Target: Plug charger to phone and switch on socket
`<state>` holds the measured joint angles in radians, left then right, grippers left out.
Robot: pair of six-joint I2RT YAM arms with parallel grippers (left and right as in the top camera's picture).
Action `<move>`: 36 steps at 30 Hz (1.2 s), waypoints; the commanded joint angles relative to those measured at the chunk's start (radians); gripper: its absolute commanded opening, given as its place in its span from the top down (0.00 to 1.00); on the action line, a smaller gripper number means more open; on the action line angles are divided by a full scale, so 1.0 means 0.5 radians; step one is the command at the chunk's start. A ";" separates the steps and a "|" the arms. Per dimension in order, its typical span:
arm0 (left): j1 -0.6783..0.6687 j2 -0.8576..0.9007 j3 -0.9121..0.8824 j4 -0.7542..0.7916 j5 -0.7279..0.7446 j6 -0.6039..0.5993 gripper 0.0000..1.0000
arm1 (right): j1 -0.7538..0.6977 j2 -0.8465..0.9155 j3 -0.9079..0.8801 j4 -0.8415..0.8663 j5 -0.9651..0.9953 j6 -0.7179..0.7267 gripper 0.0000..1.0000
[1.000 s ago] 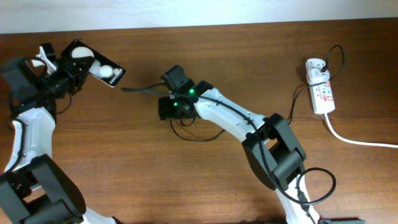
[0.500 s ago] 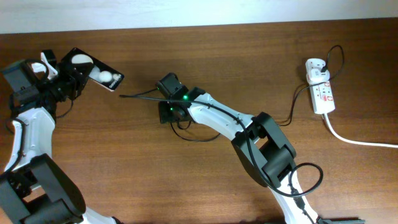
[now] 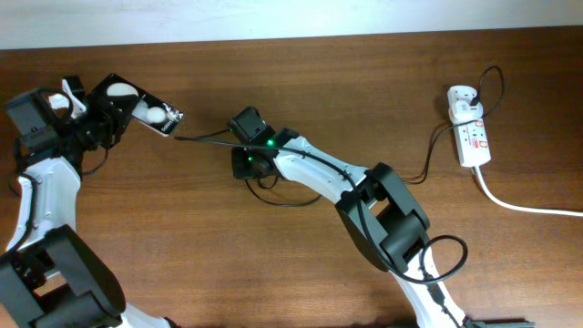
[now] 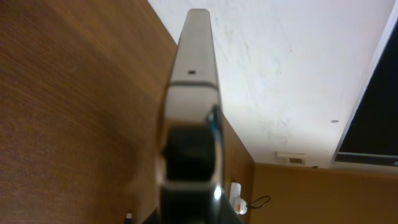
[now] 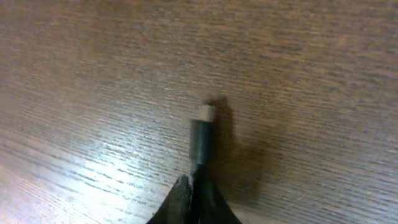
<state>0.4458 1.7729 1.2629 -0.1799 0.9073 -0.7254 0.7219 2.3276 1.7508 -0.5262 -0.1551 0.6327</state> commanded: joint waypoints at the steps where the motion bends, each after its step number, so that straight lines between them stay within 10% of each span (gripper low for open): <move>1: -0.002 -0.010 0.015 0.001 0.024 0.033 1.00 | -0.005 0.067 0.003 -0.008 -0.005 0.008 0.96; 25: -0.325 -0.010 0.014 -0.185 0.024 0.354 1.00 | -0.520 -0.639 0.003 -0.692 -0.986 -0.892 0.96; 36: -0.490 -0.010 0.014 -0.489 0.169 0.686 1.00 | -0.694 -1.753 -0.465 -0.694 -0.961 -0.919 0.96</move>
<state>0.2527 1.7748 1.2629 -0.4294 0.9199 -0.4393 0.4114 1.5242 1.5921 -0.8700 -0.6300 0.1730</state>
